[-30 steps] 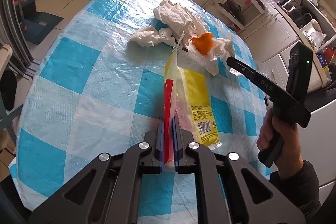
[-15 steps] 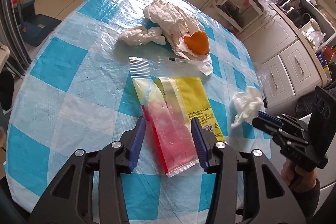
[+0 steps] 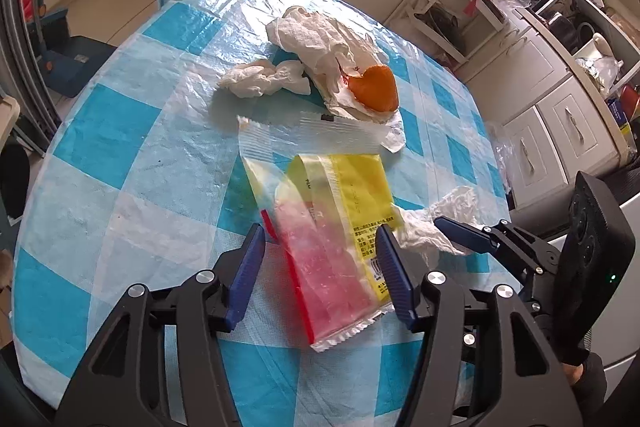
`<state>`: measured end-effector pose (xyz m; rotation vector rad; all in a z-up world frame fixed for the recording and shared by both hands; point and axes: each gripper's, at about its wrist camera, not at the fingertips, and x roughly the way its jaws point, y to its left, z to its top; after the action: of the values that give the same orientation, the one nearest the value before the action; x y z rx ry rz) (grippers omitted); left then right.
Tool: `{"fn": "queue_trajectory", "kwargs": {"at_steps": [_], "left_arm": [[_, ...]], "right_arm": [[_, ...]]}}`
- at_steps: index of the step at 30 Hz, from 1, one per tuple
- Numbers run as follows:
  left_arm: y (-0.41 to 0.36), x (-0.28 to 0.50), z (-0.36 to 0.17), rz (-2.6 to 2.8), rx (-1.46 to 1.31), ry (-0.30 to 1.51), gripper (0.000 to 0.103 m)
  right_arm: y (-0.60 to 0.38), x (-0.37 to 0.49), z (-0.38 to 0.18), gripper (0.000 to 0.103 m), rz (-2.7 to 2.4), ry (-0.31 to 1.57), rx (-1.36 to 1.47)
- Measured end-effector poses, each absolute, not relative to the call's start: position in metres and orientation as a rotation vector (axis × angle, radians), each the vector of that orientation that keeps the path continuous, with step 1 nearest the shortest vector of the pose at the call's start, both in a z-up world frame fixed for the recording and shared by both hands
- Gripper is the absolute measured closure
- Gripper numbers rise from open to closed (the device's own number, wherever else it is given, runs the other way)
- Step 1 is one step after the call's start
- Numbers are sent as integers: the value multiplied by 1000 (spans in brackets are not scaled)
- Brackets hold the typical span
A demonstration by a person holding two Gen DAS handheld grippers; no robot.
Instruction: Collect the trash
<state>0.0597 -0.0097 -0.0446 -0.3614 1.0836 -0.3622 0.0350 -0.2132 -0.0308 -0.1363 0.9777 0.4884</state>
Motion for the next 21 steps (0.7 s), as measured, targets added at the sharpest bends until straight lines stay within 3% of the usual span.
{"fn": "queue_trajectory", "kwargs": {"at_steps": [2, 4, 6, 8, 10, 13, 21], "left_arm": [[-13, 62, -44, -364, -357, 1081, 43], [-17, 62, -44, -364, -344, 1078, 42], [-21, 61, -43, -370, -325, 1076, 42], [-25, 60, -44, -382, -307, 1082, 55], [-26, 59, -46, -372, -292, 1091, 80], [-18, 60, -47, -355, -323, 1093, 98], [-17, 44, -16, -327, -233, 968, 101]], "right_arm": [[-210, 36, -31, 54, 530, 960, -100], [-203, 34, -31, 66, 581, 954, -63], [-195, 30, -30, 69, 608, 952, -71], [-190, 26, -30, 71, 637, 951, -79], [-187, 23, -29, 73, 636, 946, -92], [-195, 25, -29, 86, 627, 955, -81], [-224, 12, -13, 92, 568, 930, -60]]}}
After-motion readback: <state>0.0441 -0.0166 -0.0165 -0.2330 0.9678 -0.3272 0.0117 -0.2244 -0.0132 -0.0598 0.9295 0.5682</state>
